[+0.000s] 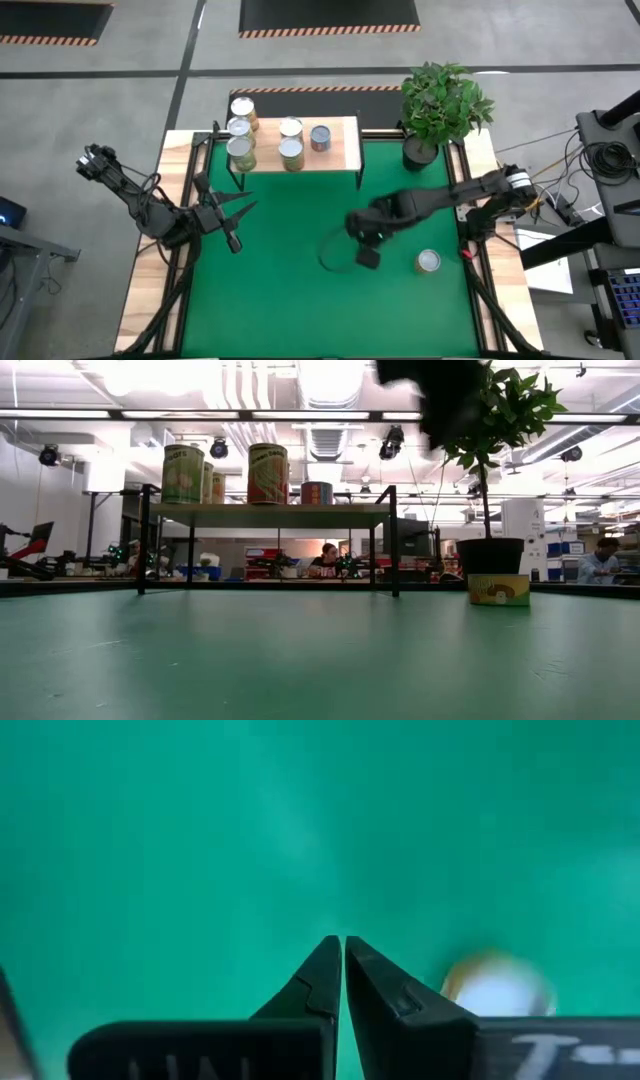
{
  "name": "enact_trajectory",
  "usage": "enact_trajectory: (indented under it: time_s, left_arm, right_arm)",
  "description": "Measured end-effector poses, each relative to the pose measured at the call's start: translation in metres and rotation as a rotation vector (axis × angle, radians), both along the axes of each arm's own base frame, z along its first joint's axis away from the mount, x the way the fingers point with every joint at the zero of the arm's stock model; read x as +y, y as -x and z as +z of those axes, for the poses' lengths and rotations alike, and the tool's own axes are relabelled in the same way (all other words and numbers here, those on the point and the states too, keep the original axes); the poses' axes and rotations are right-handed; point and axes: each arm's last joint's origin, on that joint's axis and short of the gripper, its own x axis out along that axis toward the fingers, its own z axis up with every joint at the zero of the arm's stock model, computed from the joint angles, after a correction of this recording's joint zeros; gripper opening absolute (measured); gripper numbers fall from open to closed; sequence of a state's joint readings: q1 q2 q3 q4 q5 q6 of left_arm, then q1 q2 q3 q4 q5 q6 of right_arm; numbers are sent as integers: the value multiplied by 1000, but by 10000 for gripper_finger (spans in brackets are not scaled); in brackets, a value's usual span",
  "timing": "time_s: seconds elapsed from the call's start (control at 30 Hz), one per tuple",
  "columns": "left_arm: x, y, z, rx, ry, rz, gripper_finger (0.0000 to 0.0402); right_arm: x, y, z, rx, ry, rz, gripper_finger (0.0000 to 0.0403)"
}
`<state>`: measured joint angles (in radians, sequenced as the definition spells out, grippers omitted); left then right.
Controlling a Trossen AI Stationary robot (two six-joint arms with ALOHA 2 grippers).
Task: Pick and place cans onto a shelf
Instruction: Put the black bean can on the shelf
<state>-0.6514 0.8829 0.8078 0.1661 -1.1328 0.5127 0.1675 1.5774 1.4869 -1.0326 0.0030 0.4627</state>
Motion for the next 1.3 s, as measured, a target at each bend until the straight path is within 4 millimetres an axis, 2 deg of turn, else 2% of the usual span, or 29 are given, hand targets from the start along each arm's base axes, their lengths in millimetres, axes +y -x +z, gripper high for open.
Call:
enact_trajectory:
  time_s: [0.13,0.3,0.5,0.67,0.77,0.87,1.17,1.3]
  left_arm:
    - [0,0,0,-6,6,0,81]
    - [0,0,0,-8,10,0,81]
    - [0,0,0,-7,9,0,81]
    - [0,0,0,-5,4,0,81]
    - [0,0,0,-4,3,0,81]
    - [0,0,0,-4,2,0,81]
    - [0,0,0,-2,1,0,81]
    - [0,0,0,-2,0,0,81]
  right_arm:
    - [22,31,-28,221,-71,-138,9]
    - [34,85,-48,438,-101,-330,9]
    - [25,139,-51,420,-153,-617,9]
    - [18,159,-54,349,-270,-809,23]
    - [15,167,-57,360,-294,-898,62]
    - [15,170,-57,371,-315,-906,122]
    - [24,155,-71,445,-326,-901,323]
    - [28,149,-80,493,-298,-893,374]
